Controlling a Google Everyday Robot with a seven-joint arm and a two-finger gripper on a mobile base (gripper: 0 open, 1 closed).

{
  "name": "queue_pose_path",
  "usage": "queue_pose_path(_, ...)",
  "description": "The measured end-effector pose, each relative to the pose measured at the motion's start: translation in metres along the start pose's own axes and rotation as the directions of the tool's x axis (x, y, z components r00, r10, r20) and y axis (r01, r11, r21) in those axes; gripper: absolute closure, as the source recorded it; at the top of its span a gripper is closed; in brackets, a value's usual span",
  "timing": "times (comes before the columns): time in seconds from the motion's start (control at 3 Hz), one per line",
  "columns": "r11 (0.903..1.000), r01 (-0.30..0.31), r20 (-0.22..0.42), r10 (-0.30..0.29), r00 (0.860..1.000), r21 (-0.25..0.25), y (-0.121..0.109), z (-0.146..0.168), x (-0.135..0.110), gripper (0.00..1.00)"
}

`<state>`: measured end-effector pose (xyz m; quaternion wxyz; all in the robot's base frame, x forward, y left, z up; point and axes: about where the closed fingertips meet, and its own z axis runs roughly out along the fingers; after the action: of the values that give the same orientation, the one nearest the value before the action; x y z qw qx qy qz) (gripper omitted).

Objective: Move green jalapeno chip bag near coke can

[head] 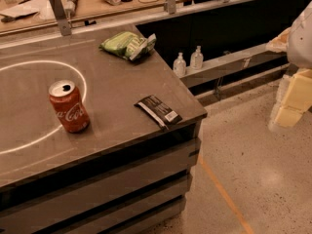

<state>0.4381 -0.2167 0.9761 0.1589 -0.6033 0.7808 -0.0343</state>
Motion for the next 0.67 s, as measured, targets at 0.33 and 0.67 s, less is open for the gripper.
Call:
queue_pose_path(0.33,1.0000,0.000,0.001,0.000,1.000,0.002,0.000,0.000,0.000,0.00)
queue_pose_path(0.67,0.9996,0.001,0.025,-0.001,1.000,0.028,-0.022,-0.001,-0.003,0.00)
